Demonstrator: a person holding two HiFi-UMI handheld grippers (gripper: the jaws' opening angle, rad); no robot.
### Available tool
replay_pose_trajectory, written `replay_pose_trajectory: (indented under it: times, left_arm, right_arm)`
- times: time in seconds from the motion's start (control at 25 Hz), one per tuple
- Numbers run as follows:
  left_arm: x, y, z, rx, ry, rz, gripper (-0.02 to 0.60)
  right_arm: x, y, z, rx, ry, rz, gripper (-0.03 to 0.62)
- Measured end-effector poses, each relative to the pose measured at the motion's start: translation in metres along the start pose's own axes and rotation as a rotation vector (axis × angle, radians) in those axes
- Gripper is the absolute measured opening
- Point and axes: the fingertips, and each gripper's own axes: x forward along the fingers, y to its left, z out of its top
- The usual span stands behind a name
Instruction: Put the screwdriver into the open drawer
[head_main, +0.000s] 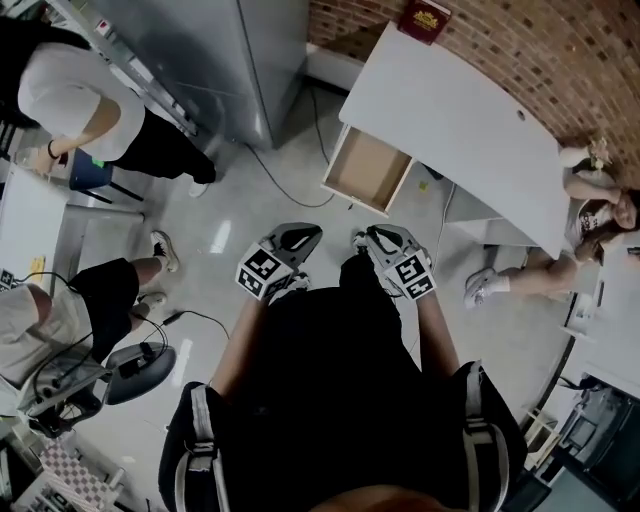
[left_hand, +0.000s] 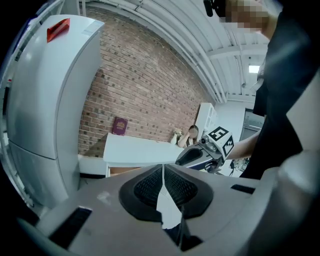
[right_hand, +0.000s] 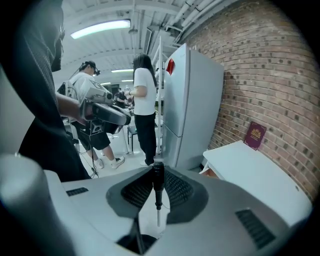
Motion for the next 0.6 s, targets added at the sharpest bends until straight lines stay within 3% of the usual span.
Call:
replay_pose_trajectory:
  times: [0.6]
  left_arm:
    - [0.053,0.032,0.021,-0.090,0.009,0.187,0.023]
  right_arm:
    - [0.039,-0.092,-0.013,-0.082,0.065,0.175,0.124]
